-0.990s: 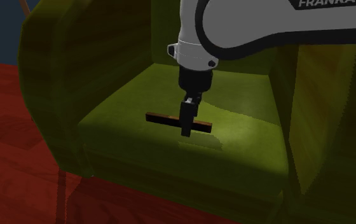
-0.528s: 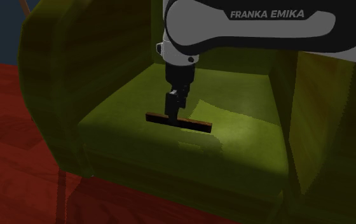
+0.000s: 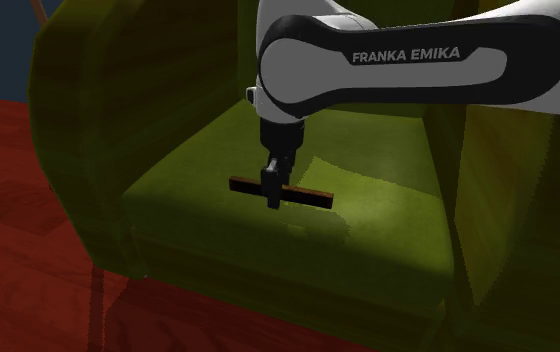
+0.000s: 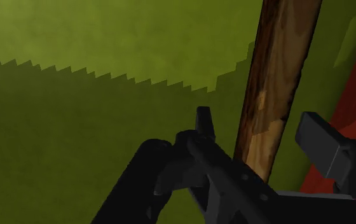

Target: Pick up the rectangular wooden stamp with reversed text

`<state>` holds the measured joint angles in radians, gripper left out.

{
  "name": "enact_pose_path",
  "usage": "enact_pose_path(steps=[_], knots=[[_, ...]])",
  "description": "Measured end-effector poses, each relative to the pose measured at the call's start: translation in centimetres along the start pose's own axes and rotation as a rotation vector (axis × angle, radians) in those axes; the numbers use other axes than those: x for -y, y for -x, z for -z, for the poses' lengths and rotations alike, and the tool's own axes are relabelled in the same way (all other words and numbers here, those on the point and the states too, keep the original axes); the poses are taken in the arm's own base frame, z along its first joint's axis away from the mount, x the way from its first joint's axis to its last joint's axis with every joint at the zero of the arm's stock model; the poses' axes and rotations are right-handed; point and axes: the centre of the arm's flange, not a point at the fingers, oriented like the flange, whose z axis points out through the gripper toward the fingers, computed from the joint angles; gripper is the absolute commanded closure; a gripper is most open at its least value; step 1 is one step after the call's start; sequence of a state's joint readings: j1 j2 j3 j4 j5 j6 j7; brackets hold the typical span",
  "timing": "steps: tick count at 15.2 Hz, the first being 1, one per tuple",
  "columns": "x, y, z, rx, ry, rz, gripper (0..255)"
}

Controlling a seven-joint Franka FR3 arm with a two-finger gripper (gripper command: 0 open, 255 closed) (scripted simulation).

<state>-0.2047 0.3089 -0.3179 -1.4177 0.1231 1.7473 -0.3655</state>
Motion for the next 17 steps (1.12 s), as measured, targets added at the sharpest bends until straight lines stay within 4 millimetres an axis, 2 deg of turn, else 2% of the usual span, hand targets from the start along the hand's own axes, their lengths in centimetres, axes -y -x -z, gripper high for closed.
enact_pose_path(steps=[2, 11, 17], knots=[[-0.5, 0.2, 0.5, -0.009, 0.008, -0.007, 255], [-0.1, 0.0, 0.7, -0.003, 0.002, -0.001, 255], [0.1, 0.0, 3.5, -0.001, 0.000, 0.000, 255]])
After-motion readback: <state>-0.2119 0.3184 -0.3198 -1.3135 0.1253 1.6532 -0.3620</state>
